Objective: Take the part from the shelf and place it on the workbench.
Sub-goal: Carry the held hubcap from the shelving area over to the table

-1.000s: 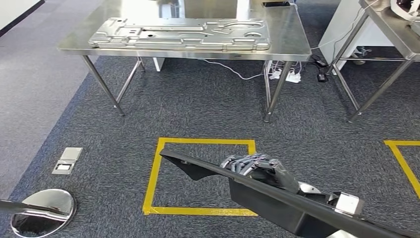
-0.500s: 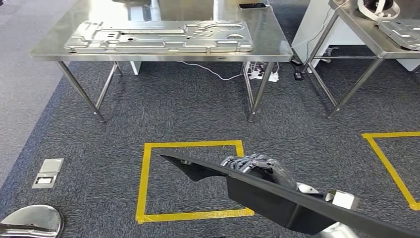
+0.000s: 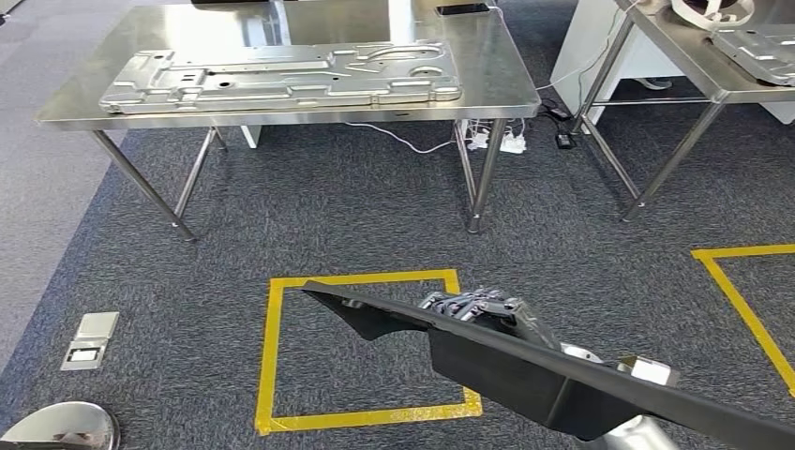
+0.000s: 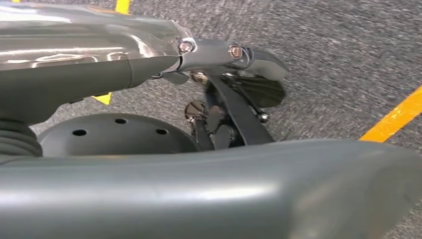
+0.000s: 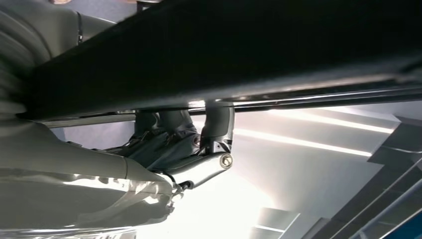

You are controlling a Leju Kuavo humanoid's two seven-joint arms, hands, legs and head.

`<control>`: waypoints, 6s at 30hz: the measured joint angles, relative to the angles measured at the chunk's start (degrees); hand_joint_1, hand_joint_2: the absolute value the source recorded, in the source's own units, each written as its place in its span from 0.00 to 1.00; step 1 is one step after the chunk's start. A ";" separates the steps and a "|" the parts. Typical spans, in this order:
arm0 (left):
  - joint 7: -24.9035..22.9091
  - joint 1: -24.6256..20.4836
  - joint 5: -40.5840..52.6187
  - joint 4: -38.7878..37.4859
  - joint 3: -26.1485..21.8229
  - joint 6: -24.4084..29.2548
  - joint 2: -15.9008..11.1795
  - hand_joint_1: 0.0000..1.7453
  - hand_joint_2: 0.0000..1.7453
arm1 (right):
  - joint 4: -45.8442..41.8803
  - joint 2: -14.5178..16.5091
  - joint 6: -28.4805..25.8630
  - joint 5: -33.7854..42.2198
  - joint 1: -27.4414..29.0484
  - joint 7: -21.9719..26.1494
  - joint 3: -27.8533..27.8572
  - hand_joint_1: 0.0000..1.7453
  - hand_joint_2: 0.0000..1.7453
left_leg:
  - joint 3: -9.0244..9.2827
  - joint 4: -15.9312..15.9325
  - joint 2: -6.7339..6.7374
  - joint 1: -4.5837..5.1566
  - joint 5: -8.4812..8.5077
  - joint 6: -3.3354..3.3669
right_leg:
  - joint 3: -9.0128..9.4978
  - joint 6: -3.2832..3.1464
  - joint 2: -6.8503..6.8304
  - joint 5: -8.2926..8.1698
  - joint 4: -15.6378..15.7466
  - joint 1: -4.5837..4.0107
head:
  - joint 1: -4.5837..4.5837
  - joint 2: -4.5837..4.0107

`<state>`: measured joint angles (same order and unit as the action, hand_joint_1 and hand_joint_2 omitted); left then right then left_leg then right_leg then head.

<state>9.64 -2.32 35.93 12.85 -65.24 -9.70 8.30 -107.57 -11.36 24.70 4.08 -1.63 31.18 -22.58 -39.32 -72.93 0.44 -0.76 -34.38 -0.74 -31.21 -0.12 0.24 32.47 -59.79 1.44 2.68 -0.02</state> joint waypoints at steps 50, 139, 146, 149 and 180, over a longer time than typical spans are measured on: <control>0.79 -0.46 1.31 0.00 -0.07 0.44 0.18 0.00 0.00 | 0.34 0.13 -0.05 -0.44 0.32 0.87 -0.28 1.00 1.00 | 10.38 13.34 -0.22 0.30 0.45 1.55 | -4.03 2.24 -0.45 -2.87 -2.16 -0.37 | -0.29 0.01; 1.64 -0.57 2.32 0.02 -2.61 -0.48 -1.02 0.00 0.00 | 2.65 0.43 -1.76 -1.04 -3.79 -1.02 -2.87 1.00 1.00 | 9.64 13.84 -0.62 0.42 1.17 2.77 | -5.93 3.02 -0.23 -0.57 -7.46 -0.13 | -0.34 0.00; 1.62 -0.94 2.43 0.02 -2.61 -0.41 -1.02 0.00 0.00 | 2.93 0.48 -1.73 -0.93 -4.10 -1.05 -2.97 1.00 1.00 | 10.14 12.72 -0.53 0.58 -1.02 1.07 | -3.09 0.63 -0.11 -1.13 -1.21 -0.26 | -0.38 0.00; 1.58 -0.88 2.44 0.02 -2.61 -0.38 -1.02 0.00 0.00 | 2.93 0.55 -1.73 -0.93 -4.09 -1.03 -2.99 1.00 1.00 | 4.77 3.16 -0.54 0.34 -4.65 0.40 | -2.39 -0.13 -0.34 -0.45 -1.11 -0.13 | -0.35 0.00; 1.96 -0.86 3.10 0.02 -2.61 -0.46 -1.03 0.00 0.00 | 2.88 0.74 -1.73 -0.91 -3.98 -1.06 -3.02 1.00 1.00 | 3.56 2.17 -0.46 0.38 -4.26 0.49 | -2.02 -0.17 -0.46 -0.52 -0.66 -0.24 | -0.45 0.00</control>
<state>11.60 -3.18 39.04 12.87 -67.84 -10.16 7.27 -104.69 -10.62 22.97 3.17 -5.61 30.12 -25.59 -35.76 -70.76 -0.02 -0.38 -38.64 -0.25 -33.23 -0.29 -0.22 31.95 -60.45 1.20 2.23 -0.02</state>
